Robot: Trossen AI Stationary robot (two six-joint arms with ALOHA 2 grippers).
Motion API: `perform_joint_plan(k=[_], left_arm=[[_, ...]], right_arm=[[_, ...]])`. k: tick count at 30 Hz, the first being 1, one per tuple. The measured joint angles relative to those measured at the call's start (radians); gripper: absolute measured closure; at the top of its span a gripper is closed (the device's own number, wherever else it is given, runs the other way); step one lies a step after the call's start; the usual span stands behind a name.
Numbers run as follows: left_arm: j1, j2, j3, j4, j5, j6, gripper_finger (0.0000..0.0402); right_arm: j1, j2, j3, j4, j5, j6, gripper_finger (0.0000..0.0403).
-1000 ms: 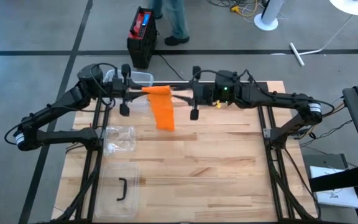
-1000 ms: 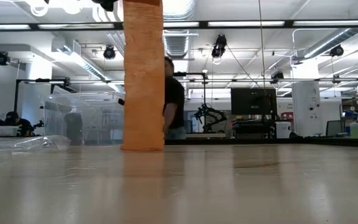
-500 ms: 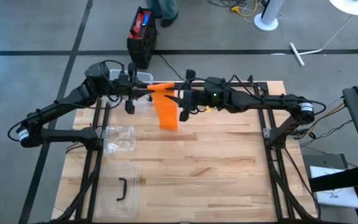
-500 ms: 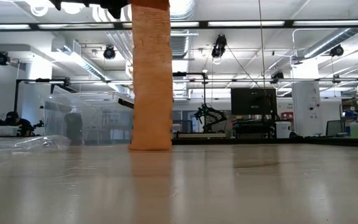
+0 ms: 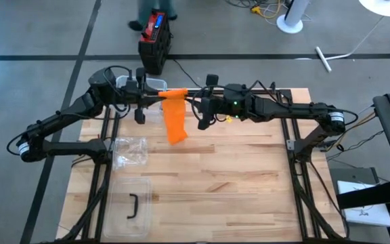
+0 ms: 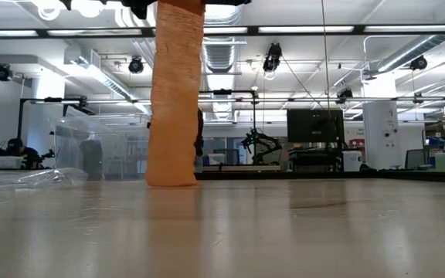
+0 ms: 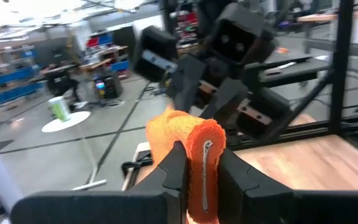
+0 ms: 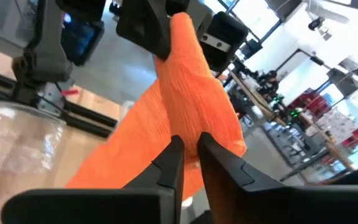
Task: Roll bandage
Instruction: Roll the orange bandage
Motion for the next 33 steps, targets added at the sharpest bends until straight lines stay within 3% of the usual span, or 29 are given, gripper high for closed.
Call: perform_joint_plan(k=[3,13,17,29,33], left_arm=[[-0.002,0.003,0.000,-0.010,-0.036,0.000,0.0363],[-0.003,0.014,0.000,-0.009,-0.014,0.026,0.0363],[-0.003,0.011,-0.002,-0.003,0.070,0.030,0.0367],[-0.004,-0.035,0.000,0.032,0.075,-0.071,0.0366],[-0.004,-0.043,-0.002,0.066,0.104,-0.104,0.0365]], right_arm=[[0.021,-0.005,-0.001,0.005,0.014,-0.050,0.0364],[0.073,0.005,-0.003,0.122,0.010,-0.194,0.0350],[0.054,0.015,-0.003,0.114,0.049,-0.160,0.0342],[0.054,-0.099,-0.009,-0.073,0.082,-0.113,0.0316],[0.028,-0.128,-0.066,-0.028,-0.017,-0.007,0.0295]])
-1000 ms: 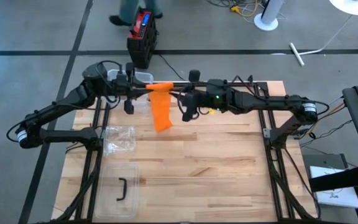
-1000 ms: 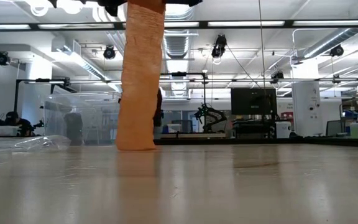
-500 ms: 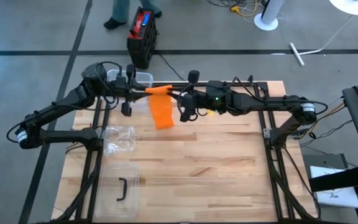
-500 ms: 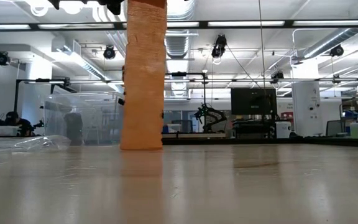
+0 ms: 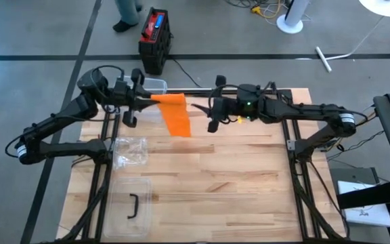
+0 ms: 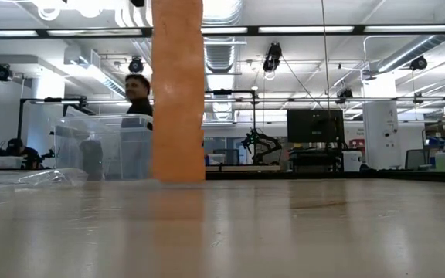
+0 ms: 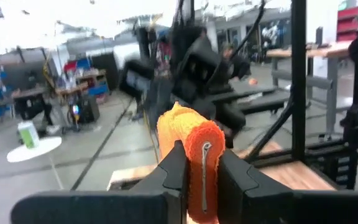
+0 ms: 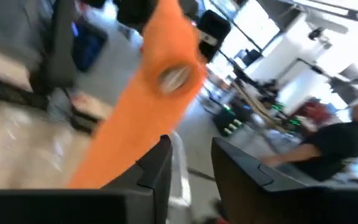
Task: Roll bandage
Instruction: Roll the orange bandage
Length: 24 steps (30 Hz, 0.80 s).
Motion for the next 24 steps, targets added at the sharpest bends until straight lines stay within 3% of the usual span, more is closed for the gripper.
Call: perform_joint_plan(k=[5,12,15,20,24], left_arm=[[0.000,0.005,0.001,0.061,0.047,-0.031,0.0366],[-0.001,0.047,0.000,0.169,0.079,-0.125,0.0363],[-0.004,0.061,0.000,0.178,0.079,-0.148,0.0365],[-0.005,0.072,0.000,0.211,0.079,-0.197,0.0364],[-0.005,0.077,0.000,0.246,0.091,-0.251,0.0363]], right_arm=[[-0.028,0.032,-0.090,0.219,-0.117,0.182,0.0260],[-0.032,0.143,-0.065,0.345,-0.124,0.222,0.0244],[-0.036,0.177,-0.026,0.352,-0.120,0.212,0.0276],[-0.052,0.193,-0.004,0.339,-0.113,0.158,0.0386],[-0.079,0.180,-0.004,0.319,-0.013,0.101,0.0397]])
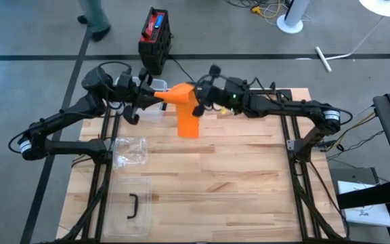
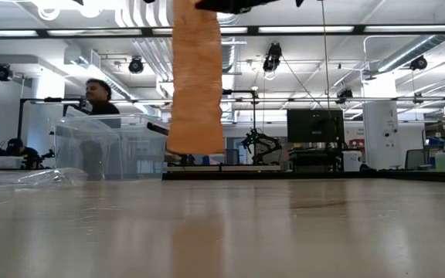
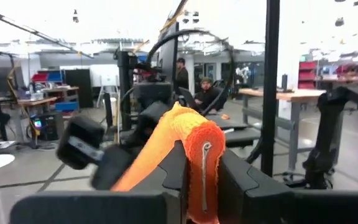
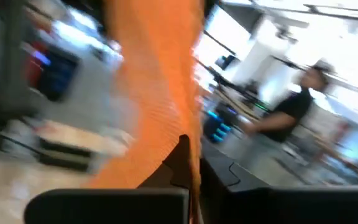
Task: Roll bandage
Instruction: Roll the orange bandage
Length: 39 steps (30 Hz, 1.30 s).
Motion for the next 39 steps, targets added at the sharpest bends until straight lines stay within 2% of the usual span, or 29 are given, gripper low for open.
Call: perform_joint_plan(k=[4,9,13,15,18,21,23,26,30,39], left_arm=[[0.000,0.008,-0.002,0.027,-0.003,-0.079,0.0365],[-0.003,0.034,-0.004,0.044,-0.005,-0.181,0.0362],[-0.007,0.055,-0.022,0.049,-0.009,-0.207,0.0364],[-0.009,0.065,-0.039,0.109,-0.004,-0.211,0.0365],[-0.010,0.075,-0.089,0.277,-0.006,-0.252,0.0365],[-0.012,0.093,-0.136,0.453,-0.034,-0.272,0.0363],[-0.009,0.105,-0.159,0.516,-0.098,-0.251,0.0363],[0.005,0.121,-0.172,0.530,-0.205,-0.143,0.0364],[0.019,0.154,-0.153,0.541,-0.243,-0.046,0.0363],[0.036,0.189,-0.124,0.534,-0.251,0.097,0.0364]], right_arm=[[-0.053,-0.008,0.000,-0.032,0.075,-0.062,0.0401],[-0.114,-0.010,0.000,-0.029,0.070,-0.103,0.0402],[-0.153,-0.023,0.000,-0.005,0.070,-0.152,0.0402],[-0.172,-0.023,0.000,-0.001,0.060,-0.149,0.0402],[-0.196,-0.017,0.000,-0.034,0.009,-0.097,0.0403],[-0.206,-0.002,0.000,-0.093,-0.106,0.007,0.0403],[-0.202,0.006,-0.001,-0.129,-0.178,0.054,0.0403],[-0.175,0.007,-0.002,-0.165,-0.217,0.123,0.0398],[-0.132,0.007,-0.002,-0.229,-0.230,0.193,0.0361],[-0.077,-0.062,0.063,-0.440,-0.232,0.244,0.0221]])
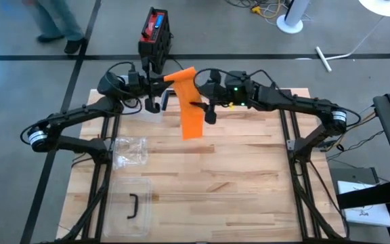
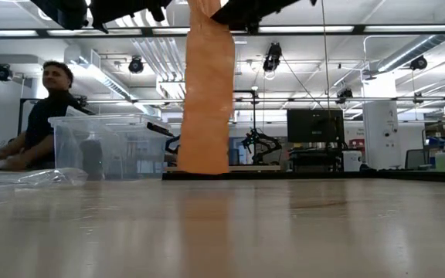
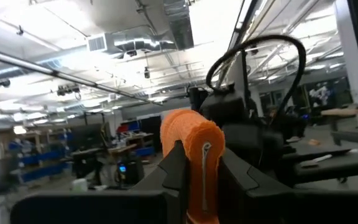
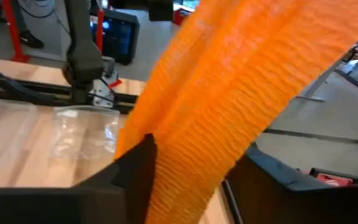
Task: Roll bandage
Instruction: Roll the orange bandage
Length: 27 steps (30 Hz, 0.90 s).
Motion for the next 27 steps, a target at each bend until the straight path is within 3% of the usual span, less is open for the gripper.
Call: perform_joint_plan(k=[8,12,21,27], left_arm=[[0.000,-0.031,0.000,-0.001,-0.003,0.084,0.0364],[0.000,-0.036,0.003,0.016,-0.005,0.079,0.0362],[0.001,-0.040,0.007,0.006,-0.003,0.144,0.0362],[0.001,-0.053,0.007,-0.060,0.066,0.232,0.0362]], right_arm=[[0.004,-0.056,0.057,-0.092,-0.004,0.007,0.0094],[0.004,-0.059,0.067,-0.109,-0.006,-0.002,0.0051],[0.004,-0.083,0.067,-0.007,-0.004,-0.050,0.0039],[0.004,-0.117,0.068,0.082,-0.018,-0.132,0.0039]])
